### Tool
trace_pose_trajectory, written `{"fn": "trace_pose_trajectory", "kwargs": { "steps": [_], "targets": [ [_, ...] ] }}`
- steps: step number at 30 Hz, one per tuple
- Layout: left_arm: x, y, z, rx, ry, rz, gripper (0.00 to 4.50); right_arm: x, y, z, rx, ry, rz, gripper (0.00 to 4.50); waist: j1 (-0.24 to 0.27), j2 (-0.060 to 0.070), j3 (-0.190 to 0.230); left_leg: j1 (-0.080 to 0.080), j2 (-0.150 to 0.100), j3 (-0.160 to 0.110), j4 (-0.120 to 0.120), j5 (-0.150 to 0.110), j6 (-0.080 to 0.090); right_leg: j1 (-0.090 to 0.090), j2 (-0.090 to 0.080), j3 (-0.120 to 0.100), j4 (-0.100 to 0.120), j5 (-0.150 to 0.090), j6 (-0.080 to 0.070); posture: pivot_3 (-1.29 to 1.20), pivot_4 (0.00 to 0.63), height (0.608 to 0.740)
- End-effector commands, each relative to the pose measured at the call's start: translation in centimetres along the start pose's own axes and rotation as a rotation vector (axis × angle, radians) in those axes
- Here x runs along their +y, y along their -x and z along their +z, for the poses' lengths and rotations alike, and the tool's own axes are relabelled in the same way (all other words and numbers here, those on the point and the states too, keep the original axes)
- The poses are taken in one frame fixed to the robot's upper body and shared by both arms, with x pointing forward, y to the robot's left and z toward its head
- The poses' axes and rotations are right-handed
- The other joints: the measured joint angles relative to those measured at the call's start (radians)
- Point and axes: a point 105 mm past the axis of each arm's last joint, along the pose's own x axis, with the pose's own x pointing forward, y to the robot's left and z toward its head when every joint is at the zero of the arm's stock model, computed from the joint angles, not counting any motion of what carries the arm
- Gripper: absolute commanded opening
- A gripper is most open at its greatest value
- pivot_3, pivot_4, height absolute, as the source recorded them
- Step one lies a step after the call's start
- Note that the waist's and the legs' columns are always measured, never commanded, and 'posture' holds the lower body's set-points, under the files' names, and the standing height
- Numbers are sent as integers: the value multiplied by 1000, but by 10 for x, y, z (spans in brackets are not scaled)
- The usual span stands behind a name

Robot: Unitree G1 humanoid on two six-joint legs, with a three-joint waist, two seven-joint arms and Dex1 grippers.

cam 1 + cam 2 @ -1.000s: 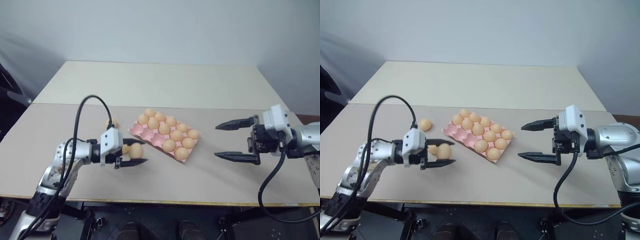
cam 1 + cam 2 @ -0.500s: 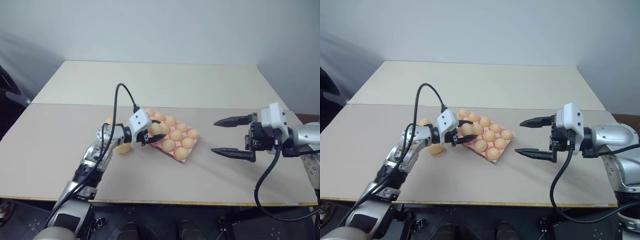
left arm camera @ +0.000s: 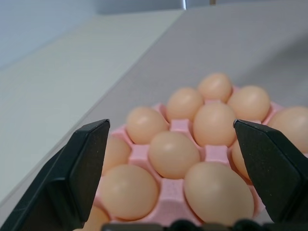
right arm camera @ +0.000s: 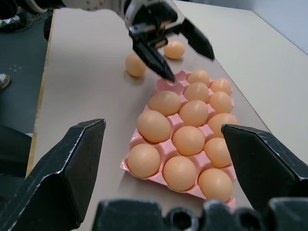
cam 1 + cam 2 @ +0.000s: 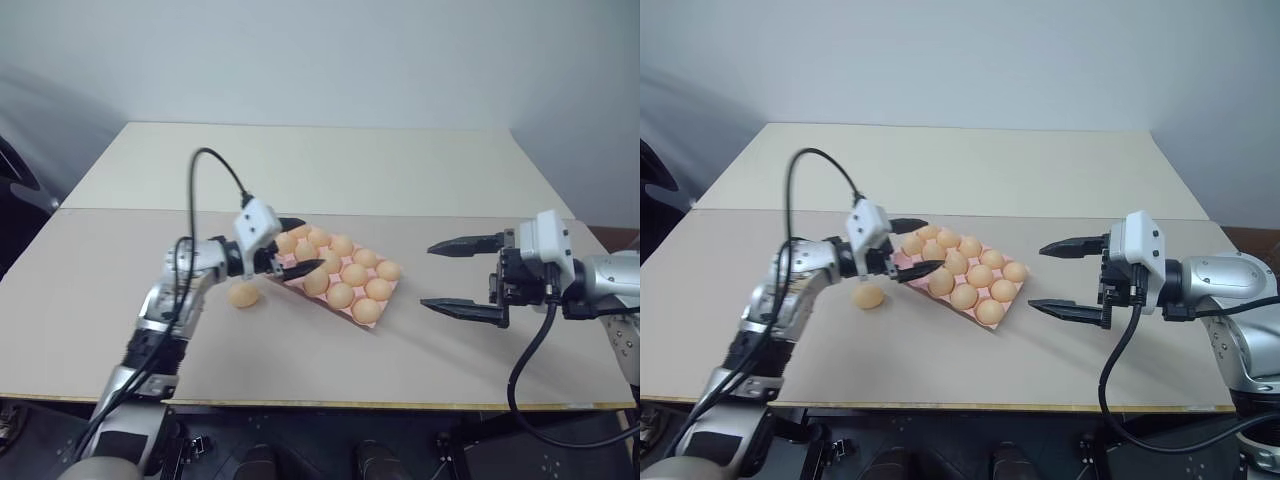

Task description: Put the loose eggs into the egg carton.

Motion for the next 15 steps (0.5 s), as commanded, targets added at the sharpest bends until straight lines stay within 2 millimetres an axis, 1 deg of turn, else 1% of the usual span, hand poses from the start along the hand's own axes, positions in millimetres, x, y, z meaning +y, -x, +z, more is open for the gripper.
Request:
{"fn": "trace_pose_trajectory", "kwargs": {
  "steps": [1,2,4,6,9,12,15],
  "targets": [
    [15,34,24,-54,-3,59,4476,-3,1,13,-38,48,-5,4500,0,0,0,0,0,0,1,0,0,0,0,0,0,0,0,0,150,740],
    [18,45,23,-37,-16,71,4476,-3,1,13,-40,48,0,4500,-1,0,0,0,0,0,1,0,0,0,0,0,0,0,0,0,150,740],
    [18,75,20,0,-25,63,4476,-3,0,14,-47,48,9,4500,-6,0,0,0,0,0,0,0,0,0,0,0,0,0,0,0,150,740],
    [12,106,15,40,-31,33,4476,-3,0,14,-53,43,19,4500,-11,0,0,0,1,0,-1,0,1,-1,0,0,-1,0,0,0,150,740],
    [1,143,16,77,10,-13,4476,-1,0,12,-51,35,45,4500,-11,1,0,-1,1,1,-1,0,1,-1,0,0,-1,0,0,0,150,740],
    [-6,168,16,111,29,-26,4476,1,0,11,-51,24,64,4500,4,1,0,0,1,1,0,-1,1,0,0,-1,0,0,0,0,150,740],
    [-7,182,17,120,60,24,4476,0,0,9,-53,15,75,4500,11,1,0,1,1,1,0,-1,1,0,-1,-1,-1,-1,0,0,150,740]
  ]
}}
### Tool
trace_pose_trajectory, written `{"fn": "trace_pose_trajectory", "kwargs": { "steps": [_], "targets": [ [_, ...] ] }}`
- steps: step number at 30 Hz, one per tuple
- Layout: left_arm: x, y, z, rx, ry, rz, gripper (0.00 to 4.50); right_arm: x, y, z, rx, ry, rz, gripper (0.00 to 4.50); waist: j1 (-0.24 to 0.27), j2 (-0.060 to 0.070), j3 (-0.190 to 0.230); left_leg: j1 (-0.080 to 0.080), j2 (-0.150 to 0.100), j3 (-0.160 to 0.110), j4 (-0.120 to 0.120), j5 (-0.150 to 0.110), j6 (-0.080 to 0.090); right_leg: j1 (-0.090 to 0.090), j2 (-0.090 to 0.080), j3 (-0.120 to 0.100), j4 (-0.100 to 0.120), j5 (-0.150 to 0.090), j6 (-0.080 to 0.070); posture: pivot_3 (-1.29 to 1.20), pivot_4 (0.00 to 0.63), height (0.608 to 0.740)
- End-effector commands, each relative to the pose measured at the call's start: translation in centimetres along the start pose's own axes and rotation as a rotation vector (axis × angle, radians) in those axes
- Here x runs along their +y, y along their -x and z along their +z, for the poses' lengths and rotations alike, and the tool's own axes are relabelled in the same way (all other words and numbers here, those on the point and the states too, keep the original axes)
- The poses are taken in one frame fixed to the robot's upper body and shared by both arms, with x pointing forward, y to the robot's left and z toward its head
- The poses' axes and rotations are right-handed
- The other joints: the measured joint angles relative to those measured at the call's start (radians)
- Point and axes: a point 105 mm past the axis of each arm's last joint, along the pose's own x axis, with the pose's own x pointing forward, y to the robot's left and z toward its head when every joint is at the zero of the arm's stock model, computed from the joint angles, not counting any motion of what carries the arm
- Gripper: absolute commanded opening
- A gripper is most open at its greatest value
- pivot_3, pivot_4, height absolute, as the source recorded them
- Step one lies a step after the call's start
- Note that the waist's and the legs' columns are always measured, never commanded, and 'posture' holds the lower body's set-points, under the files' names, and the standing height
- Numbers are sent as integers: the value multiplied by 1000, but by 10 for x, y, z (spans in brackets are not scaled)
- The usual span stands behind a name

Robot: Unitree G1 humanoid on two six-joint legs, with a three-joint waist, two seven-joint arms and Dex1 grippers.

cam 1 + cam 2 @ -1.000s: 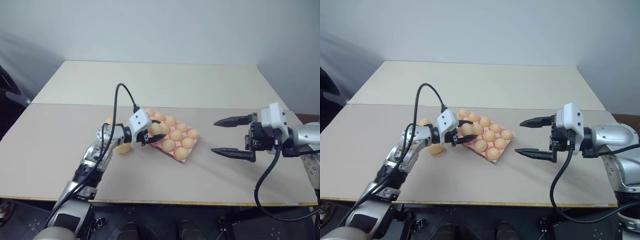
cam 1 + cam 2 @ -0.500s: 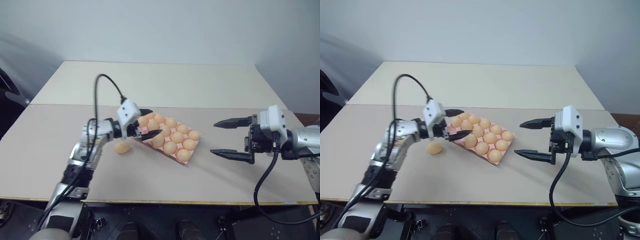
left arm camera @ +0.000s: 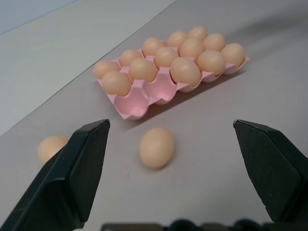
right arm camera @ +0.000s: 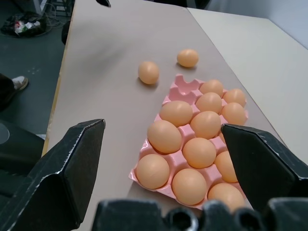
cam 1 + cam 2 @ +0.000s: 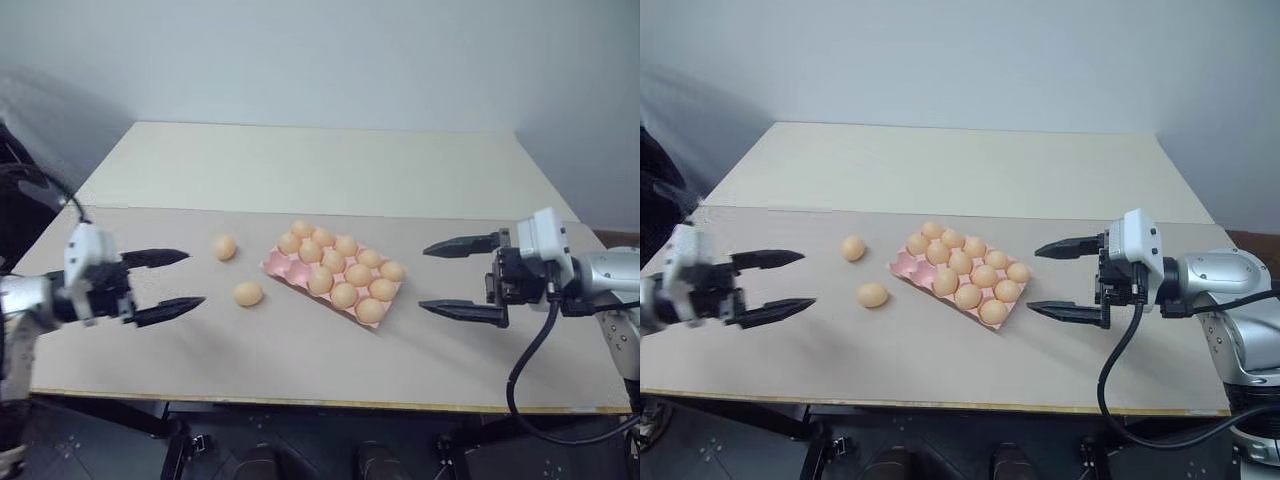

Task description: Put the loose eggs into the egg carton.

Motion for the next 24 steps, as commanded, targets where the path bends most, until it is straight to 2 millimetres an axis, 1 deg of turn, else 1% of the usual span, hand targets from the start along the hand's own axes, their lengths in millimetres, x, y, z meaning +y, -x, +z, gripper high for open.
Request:
{"fn": "trace_pose_trajectory", "kwargs": {
  "steps": [1,3,7,12,14,16,17,22,24],
  "targets": [
    [-3,14,15,-34,-16,30,4476,-1,3,8,-30,23,16,4500,1,0,0,0,0,0,0,0,0,0,0,0,0,0,0,0,150,740],
    [-4,19,13,-34,-8,57,4476,0,2,8,-29,21,24,4500,-1,0,0,-1,0,0,0,0,0,-1,0,0,-1,0,0,0,150,740],
    [-9,22,12,-38,10,74,4476,-1,2,8,-27,20,35,4500,-8,0,0,-1,0,0,0,0,0,-1,0,0,0,0,0,0,150,740],
    [-13,20,11,-37,23,64,4476,-1,1,10,-26,24,42,4500,-9,0,0,0,0,0,0,0,0,-1,0,1,0,0,0,0,150,740],
    [-13,16,5,1,7,63,4476,-1,1,10,-27,25,42,4500,-9,0,0,-1,0,1,0,0,0,-1,0,0,0,0,0,0,150,740],
    [-12,6,-7,53,-24,58,4476,-2,1,10,-29,27,42,4500,-7,0,0,0,0,1,0,0,0,-1,0,1,0,0,0,0,150,740],
    [-10,-3,-14,75,-41,62,4476,-2,0,10,-30,28,42,4500,-6,0,0,0,0,1,0,0,0,-1,0,1,0,0,0,0,150,740],
    [-4,-55,-38,78,-75,30,4476,-4,-3,12,-31,43,41,4500,3,0,0,1,0,1,0,0,0,1,0,1,0,0,0,0,150,740],
    [2,-74,-46,84,-93,31,4476,-3,-3,14,-30,49,44,4500,5,0,0,0,0,1,0,0,1,0,0,1,0,0,0,0,150,740]
  ]
}}
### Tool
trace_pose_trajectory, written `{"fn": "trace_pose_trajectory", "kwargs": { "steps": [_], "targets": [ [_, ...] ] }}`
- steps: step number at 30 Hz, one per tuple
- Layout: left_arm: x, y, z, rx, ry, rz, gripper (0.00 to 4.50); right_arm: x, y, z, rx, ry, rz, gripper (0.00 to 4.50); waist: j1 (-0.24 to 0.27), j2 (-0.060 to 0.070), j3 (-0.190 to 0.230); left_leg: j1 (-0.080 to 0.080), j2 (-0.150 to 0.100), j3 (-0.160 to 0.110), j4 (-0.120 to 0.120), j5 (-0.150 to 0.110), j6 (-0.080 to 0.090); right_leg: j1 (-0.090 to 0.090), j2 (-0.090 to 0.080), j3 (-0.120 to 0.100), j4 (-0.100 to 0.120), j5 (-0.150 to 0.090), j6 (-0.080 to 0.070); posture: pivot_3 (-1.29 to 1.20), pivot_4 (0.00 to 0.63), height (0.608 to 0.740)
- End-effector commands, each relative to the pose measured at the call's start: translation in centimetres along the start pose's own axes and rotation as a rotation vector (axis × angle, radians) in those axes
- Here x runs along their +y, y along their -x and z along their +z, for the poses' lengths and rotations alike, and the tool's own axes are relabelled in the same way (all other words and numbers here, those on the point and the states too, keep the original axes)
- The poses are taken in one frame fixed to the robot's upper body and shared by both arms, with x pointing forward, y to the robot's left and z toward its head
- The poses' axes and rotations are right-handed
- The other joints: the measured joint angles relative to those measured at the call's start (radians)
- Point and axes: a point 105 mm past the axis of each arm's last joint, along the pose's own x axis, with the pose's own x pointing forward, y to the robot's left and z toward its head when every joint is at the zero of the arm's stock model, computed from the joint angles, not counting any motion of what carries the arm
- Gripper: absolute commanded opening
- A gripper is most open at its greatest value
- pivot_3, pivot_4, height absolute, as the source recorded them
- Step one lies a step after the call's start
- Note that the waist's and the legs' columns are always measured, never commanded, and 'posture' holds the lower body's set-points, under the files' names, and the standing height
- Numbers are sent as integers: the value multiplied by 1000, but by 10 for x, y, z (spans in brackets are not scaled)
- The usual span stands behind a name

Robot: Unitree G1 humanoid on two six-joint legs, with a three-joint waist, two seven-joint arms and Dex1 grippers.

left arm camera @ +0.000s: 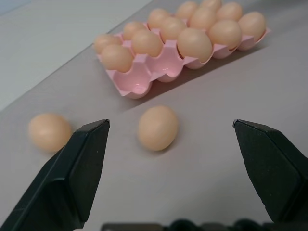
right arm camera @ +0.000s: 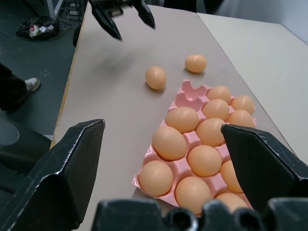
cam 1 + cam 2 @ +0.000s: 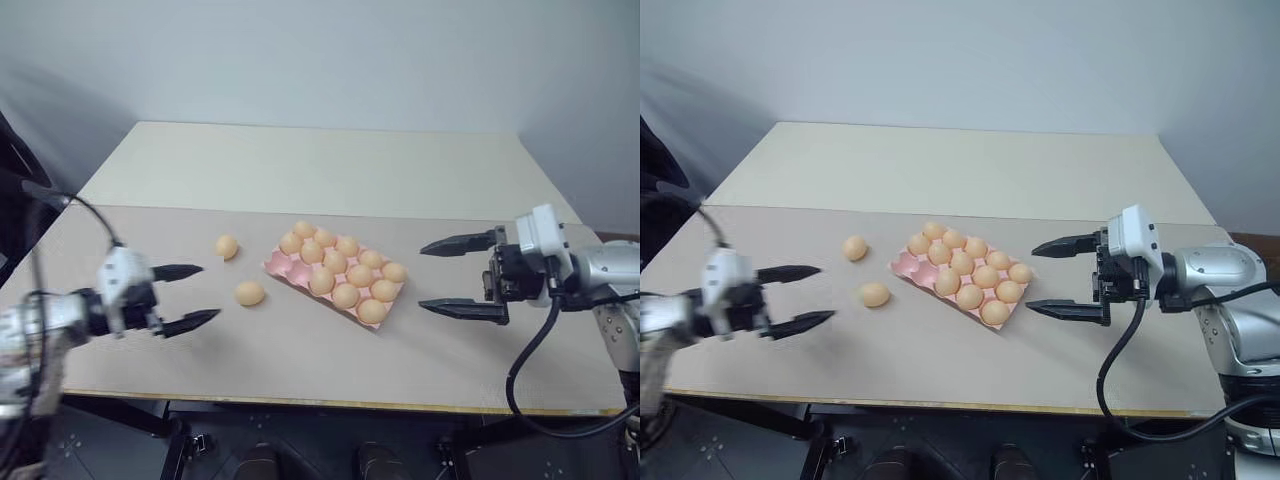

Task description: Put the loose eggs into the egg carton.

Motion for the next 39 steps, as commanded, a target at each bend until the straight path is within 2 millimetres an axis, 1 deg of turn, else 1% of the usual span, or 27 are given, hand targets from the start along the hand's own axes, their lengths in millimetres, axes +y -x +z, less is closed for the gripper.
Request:
{"fn": "trace_pose_trajectory", "kwargs": {
  "steps": [1,5,7,10,13,17,18,19,21,24,26,29,31,35,38,39],
  "targets": [
    [10,-23,-7,25,-68,17,4476,0,2,13,-15,48,-1,4500,2,0,0,-1,0,0,0,0,0,-1,0,0,0,0,0,0,150,740],
    [21,-51,-21,53,-102,3,4476,2,4,14,-9,54,-4,4500,0,0,0,-2,0,0,1,0,0,-1,0,0,0,0,0,0,150,740],
    [27,-60,-25,68,-111,2,4476,3,5,16,-10,57,-8,4500,1,0,0,-1,0,0,1,0,0,-1,0,0,1,0,0,0,150,740],
    [26,-69,-30,96,-130,-60,4476,3,6,18,-11,61,-17,4500,-1,0,0,-2,0,0,1,0,0,-1,0,0,1,0,0,0,150,740],
    [24,-74,-30,92,-128,-106,3882,3,7,18,-10,62,-31,4500,-3,0,0,-2,0,0,1,0,0,-1,0,0,0,0,0,0,150,740],
    [30,-76,-20,58,-138,-91,2631,2,7,18,-16,62,-50,4500,-2,0,0,-2,0,-1,2,0,0,-1,0,0,1,0,0,0,150,740],
    [32,-76,-16,42,-130,-87,2282,2,7,18,-16,62,-52,4500,-2,0,0,-2,0,-1,2,0,0,-1,0,0,1,0,0,0,150,740],
    [33,-76,-10,24,-134,-89,2040,2,6,18,-16,62,-54,4500,-3,0,0,-2,0,-1,2,0,1,-1,0,0,1,0,0,0,150,740],
    [33,-76,7,-30,-144,-107,2040,2,6,18,-18,62,-60,4500,-3,0,0,-2,0,-1,2,0,0,-1,0,0,1,0,0,0,150,740],
    [28,-82,40,-150,-124,-147,2040,0,6,17,-19,65,-66,4500,-3,0,0,-2,0,-1,2,0,1,-1,0,0,1,0,0,0,150,740],
    [25,-87,53,-194,-121,-161,2040,0,5,17,-20,67,-69,4500,1,0,0,-2,0,-1,3,0,0,-1,0,0,1,0,0,0,150,740],
    [19,-102,65,-237,-114,-180,2040,-1,4,17,-21,72,-76,4500,3,0,0,-2,0,-1,3,0,1,0,0,0,1,0,0,0,150,740],
    [17,-113,67,-232,-127,-189,2040,-1,4,17,-22,74,-79,4500,2,0,0,-2,-1,-1,3,0,1,0,0,0,1,0,0,0,150,740],
    [17,-135,60,-185,-144,-163,2040,0,4,19,-23,77,-92,4500,1,0,0,-2,-1,-2,3,0,1,0,0,0,1,0,0,0,150,740],
    [19,-144,56,-164,-137,-148,2795,0,5,20,-22,78,-102,4500,-3,0,0,-2,-1,-2,3,0,1,-1,0,0,1,0,0,0,150,740],
    [19,-145,54,-156,-142,-144,3170,0,6,20,-21,77,-107,4500,-4,0,0,-2,-1,-2,3,0,1,-1,0,0,1,0,0,0,150,740]
  ]
}}
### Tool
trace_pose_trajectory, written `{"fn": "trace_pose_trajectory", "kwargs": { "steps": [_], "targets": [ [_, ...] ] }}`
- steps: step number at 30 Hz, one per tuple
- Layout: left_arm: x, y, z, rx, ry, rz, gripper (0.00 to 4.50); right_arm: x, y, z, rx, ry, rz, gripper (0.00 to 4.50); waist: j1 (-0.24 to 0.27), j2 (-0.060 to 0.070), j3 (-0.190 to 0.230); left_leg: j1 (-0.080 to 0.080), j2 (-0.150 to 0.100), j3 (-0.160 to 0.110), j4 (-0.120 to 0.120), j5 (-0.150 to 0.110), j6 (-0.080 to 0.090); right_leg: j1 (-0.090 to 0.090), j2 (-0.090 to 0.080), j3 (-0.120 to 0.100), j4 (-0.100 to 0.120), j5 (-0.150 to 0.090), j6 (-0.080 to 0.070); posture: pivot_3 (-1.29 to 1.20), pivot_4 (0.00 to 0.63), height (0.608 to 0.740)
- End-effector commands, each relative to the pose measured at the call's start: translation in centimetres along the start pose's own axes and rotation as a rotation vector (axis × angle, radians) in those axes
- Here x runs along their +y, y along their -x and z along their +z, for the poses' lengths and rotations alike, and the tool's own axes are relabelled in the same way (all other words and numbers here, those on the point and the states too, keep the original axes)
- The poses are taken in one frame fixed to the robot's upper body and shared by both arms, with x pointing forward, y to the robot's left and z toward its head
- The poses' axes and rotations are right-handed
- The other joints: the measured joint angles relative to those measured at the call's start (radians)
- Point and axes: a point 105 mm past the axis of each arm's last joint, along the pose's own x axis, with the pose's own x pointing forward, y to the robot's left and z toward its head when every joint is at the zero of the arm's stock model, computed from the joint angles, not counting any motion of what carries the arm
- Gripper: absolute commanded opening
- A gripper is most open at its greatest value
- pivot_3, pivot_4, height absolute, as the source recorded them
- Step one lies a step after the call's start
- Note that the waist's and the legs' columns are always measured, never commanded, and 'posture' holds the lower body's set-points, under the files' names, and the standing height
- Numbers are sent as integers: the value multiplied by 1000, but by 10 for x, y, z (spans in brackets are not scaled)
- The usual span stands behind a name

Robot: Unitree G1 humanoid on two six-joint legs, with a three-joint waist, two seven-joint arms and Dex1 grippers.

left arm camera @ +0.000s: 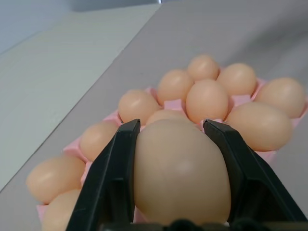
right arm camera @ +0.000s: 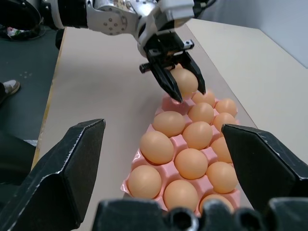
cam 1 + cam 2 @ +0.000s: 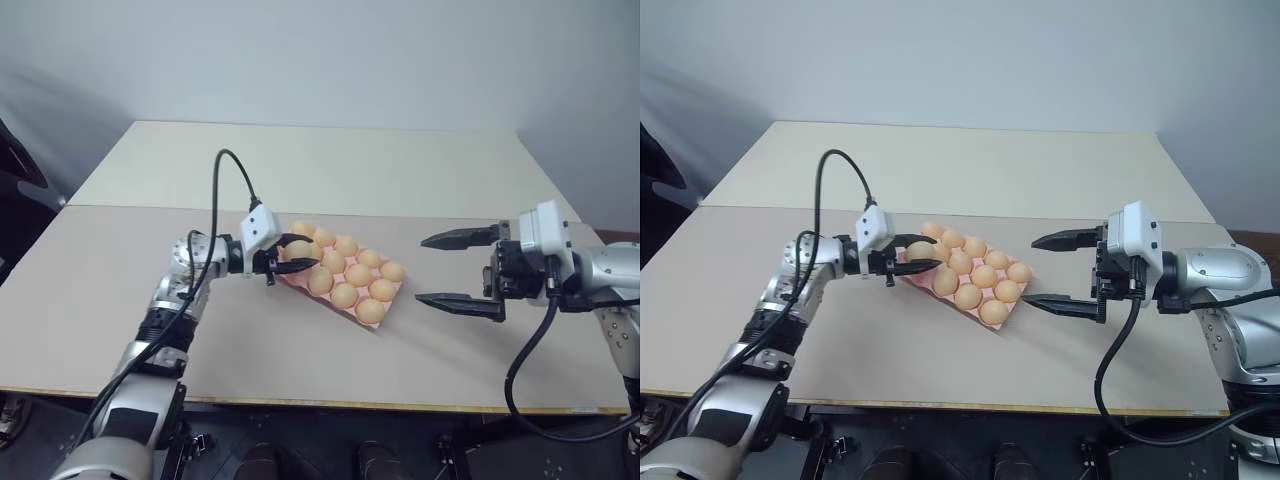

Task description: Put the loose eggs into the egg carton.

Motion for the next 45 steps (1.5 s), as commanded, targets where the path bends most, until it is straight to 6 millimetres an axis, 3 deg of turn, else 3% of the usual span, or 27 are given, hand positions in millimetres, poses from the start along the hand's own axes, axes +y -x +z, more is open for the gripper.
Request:
{"fn": "trace_pose_trajectory", "kwargs": {
  "steps": [1,4,10,15,18,23,29,33,39,41,45],
  "targets": [
    [8,-3,6,6,-67,33,3511,0,6,12,-14,42,-27,4500,-2,0,0,0,0,0,0,0,0,0,0,0,0,0,0,0,150,740],
    [11,-3,9,-7,-81,50,4470,0,6,12,-16,42,-34,4500,-1,0,0,0,0,0,0,0,0,0,0,0,0,0,0,0,150,740],
    [24,17,30,-67,-89,100,4470,-1,4,13,-28,43,-34,4500,-2,0,0,0,0,0,0,0,0,0,0,0,0,0,0,0,150,740],
    [30,62,48,-104,-70,136,4470,-2,2,13,-35,39,-24,4500,-16,0,0,0,0,0,0,0,0,0,0,0,0,0,0,0,150,740],
    [24,110,50,-59,-72,165,4470,-2,2,10,-38,27,-17,4500,-27,0,0,0,1,0,-1,0,0,0,0,1,0,0,0,0,150,740],
    [-1,172,49,20,-12,216,4470,-4,2,6,-46,8,-9,4500,-30,0,0,0,1,0,-1,0,0,0,0,0,0,0,0,0,150,740],
    [-37,212,44,73,64,293,4470,-2,5,3,-43,-13,8,4500,-13,1,0,1,1,1,-1,0,0,-1,0,0,0,0,0,0,150,740],
    [-51,224,37,84,103,368,4470,1,6,2,-44,-24,9,4500,-7,1,0,1,2,1,-1,0,0,0,0,0,-1,0,0,0,150,740],
    [-53,222,30,80,134,409,4470,-1,5,3,-45,-24,9,4500,-9,1,0,2,1,1,-2,0,0,1,0,0,0,0,0,0,150,740],
    [-45,220,24,88,151,446,4470,-2,5,4,-46,-21,9,4500,-9,1,0,2,1,1,-2,0,0,0,0,0,-1,0,0,0,150,740],
    [-5,204,5,123,169,615,4470,-3,3,5,-50,-12,7,4500,-1,1,0,3,1,1,-2,0,0,2,0,0,0,0,0,0,150,740]
  ]
}}
